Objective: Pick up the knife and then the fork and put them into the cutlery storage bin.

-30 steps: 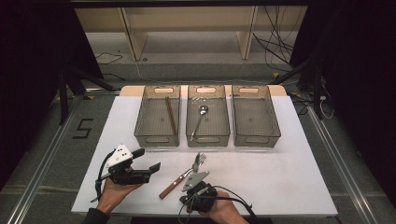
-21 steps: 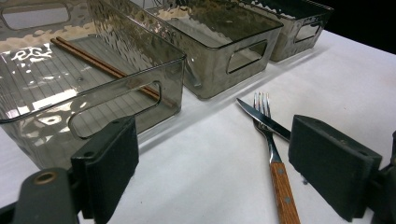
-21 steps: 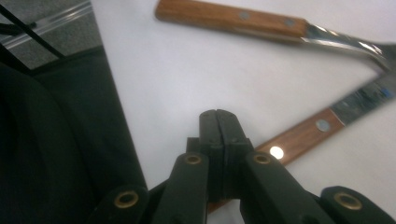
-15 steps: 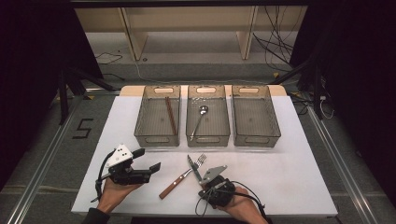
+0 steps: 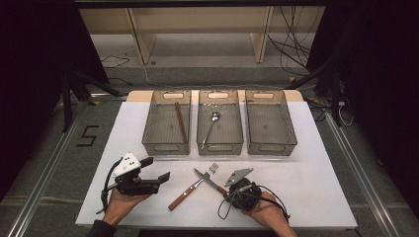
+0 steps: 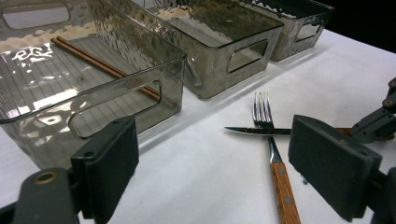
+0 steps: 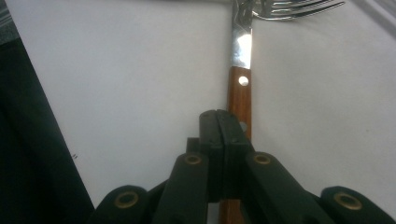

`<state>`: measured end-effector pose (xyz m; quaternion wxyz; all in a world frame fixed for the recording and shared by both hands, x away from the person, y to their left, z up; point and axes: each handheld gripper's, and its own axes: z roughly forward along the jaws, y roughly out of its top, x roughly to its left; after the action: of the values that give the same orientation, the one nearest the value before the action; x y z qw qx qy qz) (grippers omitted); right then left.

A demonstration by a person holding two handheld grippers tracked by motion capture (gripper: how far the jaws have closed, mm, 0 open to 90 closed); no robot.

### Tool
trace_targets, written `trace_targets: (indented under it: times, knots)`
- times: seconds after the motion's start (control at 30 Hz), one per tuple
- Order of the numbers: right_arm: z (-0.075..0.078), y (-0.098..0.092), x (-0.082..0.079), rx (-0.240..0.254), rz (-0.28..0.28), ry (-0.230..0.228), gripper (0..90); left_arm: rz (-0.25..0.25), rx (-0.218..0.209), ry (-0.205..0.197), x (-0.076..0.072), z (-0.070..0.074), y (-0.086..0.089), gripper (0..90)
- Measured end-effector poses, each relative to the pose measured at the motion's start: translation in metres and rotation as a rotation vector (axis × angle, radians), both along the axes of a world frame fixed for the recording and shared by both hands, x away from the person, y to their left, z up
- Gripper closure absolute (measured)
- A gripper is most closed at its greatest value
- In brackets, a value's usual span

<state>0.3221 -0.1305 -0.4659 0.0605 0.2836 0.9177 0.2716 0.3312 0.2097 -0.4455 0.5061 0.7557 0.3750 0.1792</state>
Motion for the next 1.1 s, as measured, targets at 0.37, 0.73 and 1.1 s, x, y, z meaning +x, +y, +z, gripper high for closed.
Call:
trace_targets:
  times: [0.37, 0.73, 1.1]
  knots:
    - [0.017, 0.0, 0.01, -0.051, -0.125, 0.048, 42.1, 0.0, 0.001, 0.002, 0.0, 0.0, 0.0, 15.8]
    - [0.012, 0.015, 0.017, -0.145, -0.108, 0.096, 44.3, 0.002, -0.007, -0.007, -0.001, 0.001, 0.0, 15.8]
    - [0.007, 0.022, 0.018, -0.222, -0.093, 0.127, 63.6, 0.001, -0.007, -0.013, -0.001, 0.001, 0.0, 15.8]
